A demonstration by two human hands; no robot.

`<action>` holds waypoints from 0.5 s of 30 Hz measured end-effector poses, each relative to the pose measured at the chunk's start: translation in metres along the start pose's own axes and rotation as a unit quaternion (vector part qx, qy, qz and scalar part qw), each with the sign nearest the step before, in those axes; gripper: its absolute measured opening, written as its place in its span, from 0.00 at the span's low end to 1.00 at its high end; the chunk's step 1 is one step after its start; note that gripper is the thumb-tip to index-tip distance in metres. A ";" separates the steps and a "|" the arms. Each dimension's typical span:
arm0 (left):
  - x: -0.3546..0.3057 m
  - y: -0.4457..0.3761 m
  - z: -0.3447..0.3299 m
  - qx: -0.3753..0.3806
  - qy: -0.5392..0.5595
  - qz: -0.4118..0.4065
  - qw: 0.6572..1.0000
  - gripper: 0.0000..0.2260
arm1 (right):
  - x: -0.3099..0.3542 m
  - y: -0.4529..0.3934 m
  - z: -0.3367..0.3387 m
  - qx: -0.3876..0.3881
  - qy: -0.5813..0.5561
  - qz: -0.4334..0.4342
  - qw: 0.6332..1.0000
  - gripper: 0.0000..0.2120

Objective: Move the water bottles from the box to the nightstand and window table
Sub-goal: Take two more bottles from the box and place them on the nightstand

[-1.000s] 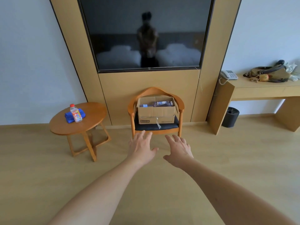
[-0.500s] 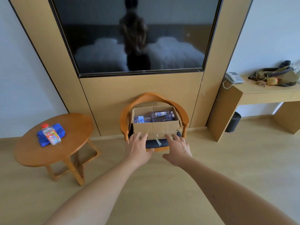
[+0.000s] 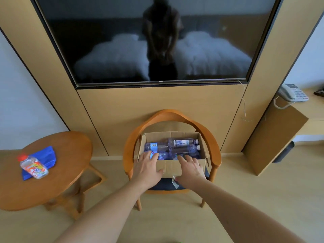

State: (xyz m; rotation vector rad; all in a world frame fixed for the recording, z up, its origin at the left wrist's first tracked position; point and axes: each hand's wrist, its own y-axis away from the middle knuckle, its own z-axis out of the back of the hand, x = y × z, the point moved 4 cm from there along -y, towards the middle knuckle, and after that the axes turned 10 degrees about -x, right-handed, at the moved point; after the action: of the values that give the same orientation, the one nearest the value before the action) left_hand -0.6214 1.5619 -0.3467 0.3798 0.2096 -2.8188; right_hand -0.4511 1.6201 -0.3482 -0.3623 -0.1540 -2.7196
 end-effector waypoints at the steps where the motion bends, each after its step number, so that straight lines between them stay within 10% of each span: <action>1: -0.001 -0.014 -0.004 0.006 -0.001 0.003 1.000 0.32 | -0.005 -0.017 -0.001 0.008 0.003 0.003 1.000 0.40; 15: 0.019 -0.171 -0.099 0.108 -0.009 0.019 0.994 0.33 | -0.057 -0.185 -0.061 0.118 -0.020 -0.050 0.992 0.38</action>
State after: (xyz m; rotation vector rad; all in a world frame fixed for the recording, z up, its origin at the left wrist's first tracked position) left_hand -0.6675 1.7367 -0.4286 0.3991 -0.1077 -2.8145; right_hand -0.4871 1.8012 -0.4326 -0.3484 -0.5132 -2.7514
